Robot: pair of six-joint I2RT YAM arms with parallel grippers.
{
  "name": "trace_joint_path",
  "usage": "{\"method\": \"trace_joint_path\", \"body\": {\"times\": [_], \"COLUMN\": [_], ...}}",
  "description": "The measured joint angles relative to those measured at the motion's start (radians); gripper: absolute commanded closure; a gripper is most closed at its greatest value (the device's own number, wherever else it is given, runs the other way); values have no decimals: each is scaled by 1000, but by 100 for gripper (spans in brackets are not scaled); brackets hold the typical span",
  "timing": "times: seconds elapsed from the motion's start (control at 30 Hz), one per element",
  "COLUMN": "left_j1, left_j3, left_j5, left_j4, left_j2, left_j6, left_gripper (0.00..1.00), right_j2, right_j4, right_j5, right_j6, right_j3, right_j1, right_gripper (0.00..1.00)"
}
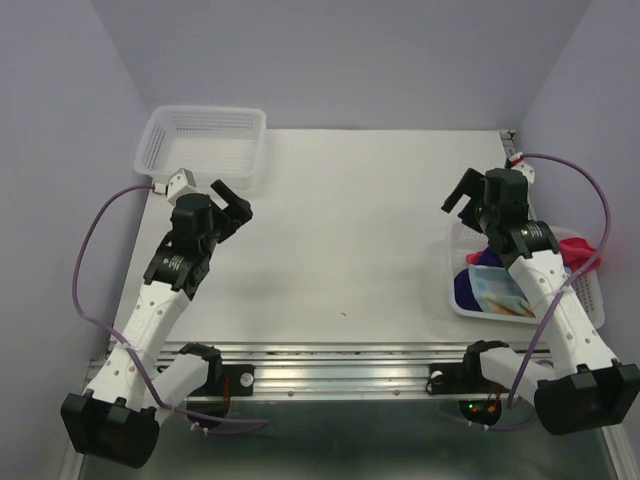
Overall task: Fold and stack the towels
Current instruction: Grab crumpled towel
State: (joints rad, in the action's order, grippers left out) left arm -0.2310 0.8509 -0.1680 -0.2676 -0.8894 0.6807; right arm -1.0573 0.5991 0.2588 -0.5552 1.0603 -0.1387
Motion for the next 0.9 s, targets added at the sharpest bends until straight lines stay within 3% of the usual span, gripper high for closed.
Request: {"method": "trace_joint_path", "body": {"times": [0.13, 0.3, 0.5, 0.73, 0.9], "left_j1": [-16, -16, -17, -56, -87], "left_j3": [0, 14, 60, 80, 101], "left_j5": [-15, -13, 23, 39, 35], "left_j4": [3, 19, 47, 44, 42], "left_j2": [-24, -38, -124, -209, -229], "left_j6": [-1, -7, -19, -20, -17], "left_gripper": [1, 1, 1, 1, 1], "right_j2": [-5, -18, -33, -34, -55], "right_j4": [30, 203, 361, 425, 423], "right_j5": [81, 315, 445, 484, 463], "right_j6": [-14, -134, -239, -233, -201], "right_j3": [2, 43, 53, 29, 9], "right_j1": [0, 1, 82, 264, 322], "right_gripper": [0, 0, 0, 0, 0]}}
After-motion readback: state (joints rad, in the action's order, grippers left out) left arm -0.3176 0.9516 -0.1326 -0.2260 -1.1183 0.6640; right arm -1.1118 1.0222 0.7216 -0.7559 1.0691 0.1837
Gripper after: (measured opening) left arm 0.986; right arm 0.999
